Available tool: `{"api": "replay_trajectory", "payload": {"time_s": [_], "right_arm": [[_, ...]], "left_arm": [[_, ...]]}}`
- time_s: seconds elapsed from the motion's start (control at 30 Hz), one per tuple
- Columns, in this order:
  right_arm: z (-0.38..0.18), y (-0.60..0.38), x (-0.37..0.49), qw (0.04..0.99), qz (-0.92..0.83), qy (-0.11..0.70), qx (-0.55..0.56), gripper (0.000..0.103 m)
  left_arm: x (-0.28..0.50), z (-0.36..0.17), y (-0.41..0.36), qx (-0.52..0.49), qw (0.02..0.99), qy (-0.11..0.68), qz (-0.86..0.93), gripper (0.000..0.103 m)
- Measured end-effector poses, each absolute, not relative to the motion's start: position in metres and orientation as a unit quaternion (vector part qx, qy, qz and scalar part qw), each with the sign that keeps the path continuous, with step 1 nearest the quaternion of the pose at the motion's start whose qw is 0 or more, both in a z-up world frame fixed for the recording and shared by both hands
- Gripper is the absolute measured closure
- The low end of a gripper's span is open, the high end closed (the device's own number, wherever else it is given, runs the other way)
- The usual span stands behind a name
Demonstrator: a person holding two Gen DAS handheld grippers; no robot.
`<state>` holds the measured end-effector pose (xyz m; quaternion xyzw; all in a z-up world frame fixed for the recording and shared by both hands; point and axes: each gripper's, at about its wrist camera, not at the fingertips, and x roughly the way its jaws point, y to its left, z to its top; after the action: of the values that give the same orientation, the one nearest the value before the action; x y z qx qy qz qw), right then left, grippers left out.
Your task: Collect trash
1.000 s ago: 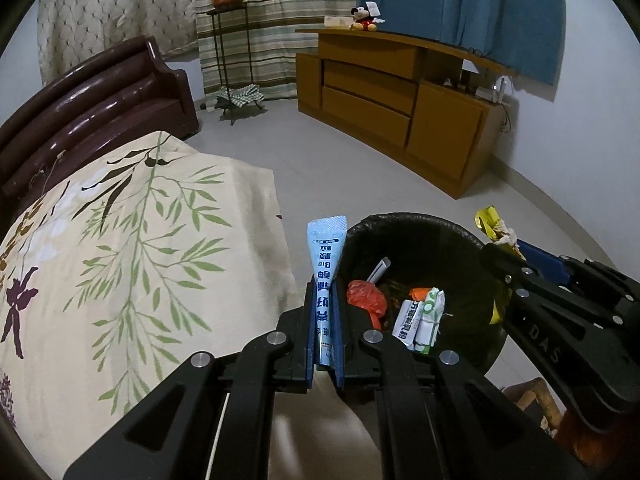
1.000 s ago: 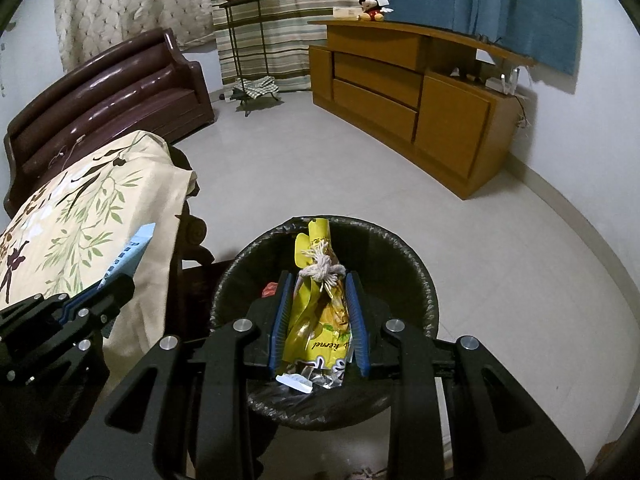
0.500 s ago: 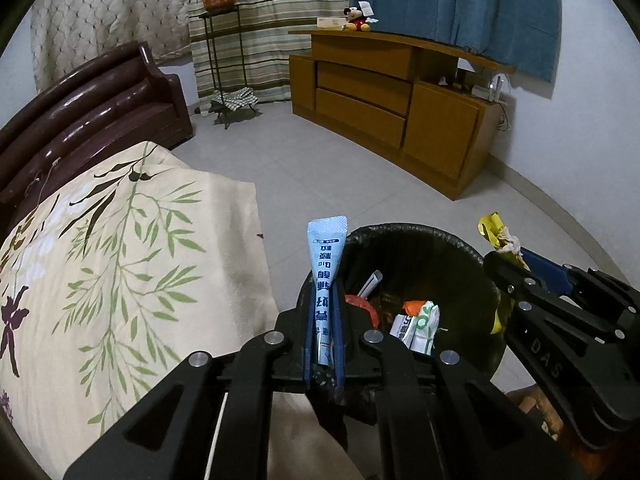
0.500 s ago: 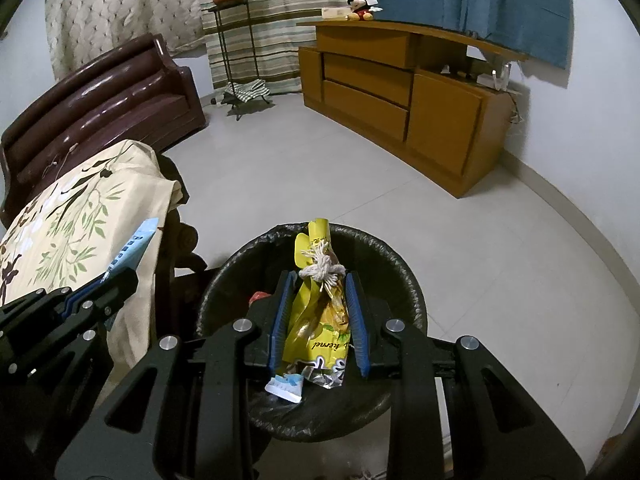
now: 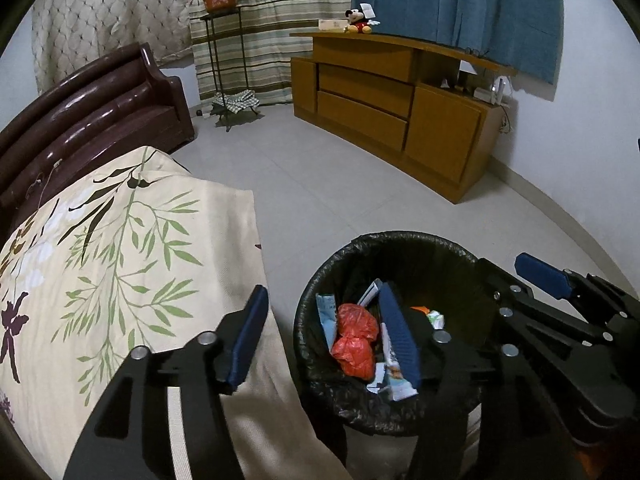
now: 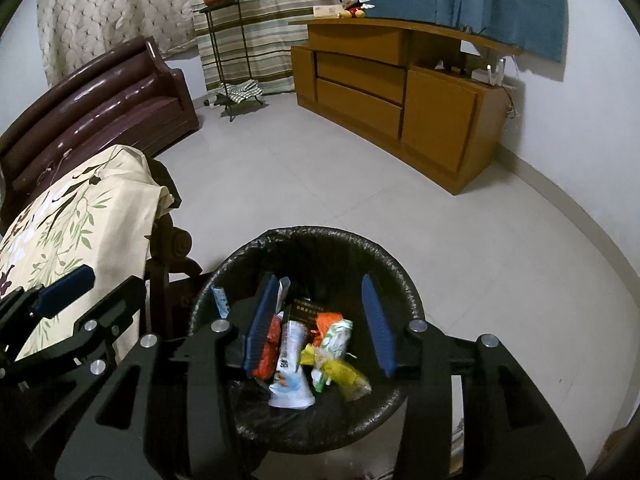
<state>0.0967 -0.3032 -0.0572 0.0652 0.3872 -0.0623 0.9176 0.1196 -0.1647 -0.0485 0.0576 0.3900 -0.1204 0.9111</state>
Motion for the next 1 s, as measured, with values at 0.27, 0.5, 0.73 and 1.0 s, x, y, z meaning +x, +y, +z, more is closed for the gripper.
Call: {"api": "replay_trajectory", "payload": {"time_s": [0.27, 0.5, 0.73, 1.0], "right_arm": [[-0.056, -0.304, 0.095, 0.918, -0.069, 0.384, 0.067, 0.057], [-0.051, -0.301, 0.095, 0.921, -0.067, 0.379, 0.063, 0.054], [-0.047, -0.291, 0.092, 0.923, -0.063, 0.375, 0.058, 0.045], [-0.042, -0.272, 0.086, 0.925, -0.052, 0.372, 0.056, 0.040]], "left_arm": [[0.121, -0.047, -0.161, 0.054, 0.913, 0.387, -0.115, 0.036], [0.120, -0.043, -0.152, 0.054, 0.917, 0.381, -0.108, 0.034], [0.115, -0.038, -0.139, 0.052, 0.922, 0.373, -0.087, 0.029], [0.105, -0.029, -0.119, 0.049, 0.928, 0.363, -0.066, 0.026]]}}
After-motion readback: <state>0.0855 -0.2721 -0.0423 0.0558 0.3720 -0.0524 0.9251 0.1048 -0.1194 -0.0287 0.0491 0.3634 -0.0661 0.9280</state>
